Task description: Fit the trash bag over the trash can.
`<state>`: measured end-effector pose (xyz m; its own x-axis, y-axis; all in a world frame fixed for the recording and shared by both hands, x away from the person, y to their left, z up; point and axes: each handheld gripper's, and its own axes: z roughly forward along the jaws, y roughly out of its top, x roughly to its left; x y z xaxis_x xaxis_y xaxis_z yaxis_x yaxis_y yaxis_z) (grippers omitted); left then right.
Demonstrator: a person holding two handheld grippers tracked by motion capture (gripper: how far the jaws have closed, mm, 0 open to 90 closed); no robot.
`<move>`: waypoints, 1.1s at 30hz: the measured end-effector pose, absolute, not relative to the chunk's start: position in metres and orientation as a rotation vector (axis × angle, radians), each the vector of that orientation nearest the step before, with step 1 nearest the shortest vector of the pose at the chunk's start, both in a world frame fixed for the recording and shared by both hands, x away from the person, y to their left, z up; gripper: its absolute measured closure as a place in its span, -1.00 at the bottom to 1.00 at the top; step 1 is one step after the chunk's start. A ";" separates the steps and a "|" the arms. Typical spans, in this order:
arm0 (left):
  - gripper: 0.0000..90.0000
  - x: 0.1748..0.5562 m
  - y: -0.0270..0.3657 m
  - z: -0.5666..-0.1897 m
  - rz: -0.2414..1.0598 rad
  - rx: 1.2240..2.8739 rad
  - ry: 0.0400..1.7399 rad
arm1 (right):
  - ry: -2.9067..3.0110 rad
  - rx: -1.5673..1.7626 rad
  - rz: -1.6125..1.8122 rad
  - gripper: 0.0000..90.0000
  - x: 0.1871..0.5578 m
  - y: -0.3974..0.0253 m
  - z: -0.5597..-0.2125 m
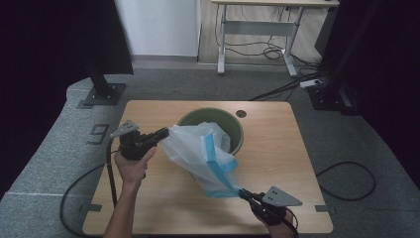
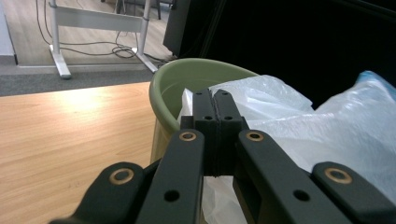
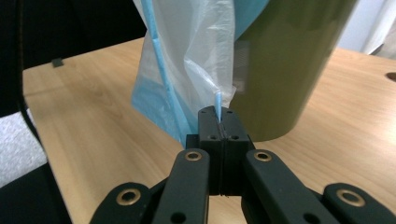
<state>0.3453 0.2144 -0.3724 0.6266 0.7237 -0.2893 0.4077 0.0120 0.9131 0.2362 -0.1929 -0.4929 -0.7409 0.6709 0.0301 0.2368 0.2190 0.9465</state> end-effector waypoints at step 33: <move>1.00 0.350 0.213 -0.373 0.295 1.631 0.952 | 1.847 0.997 1.682 0.35 0.273 -0.254 -0.436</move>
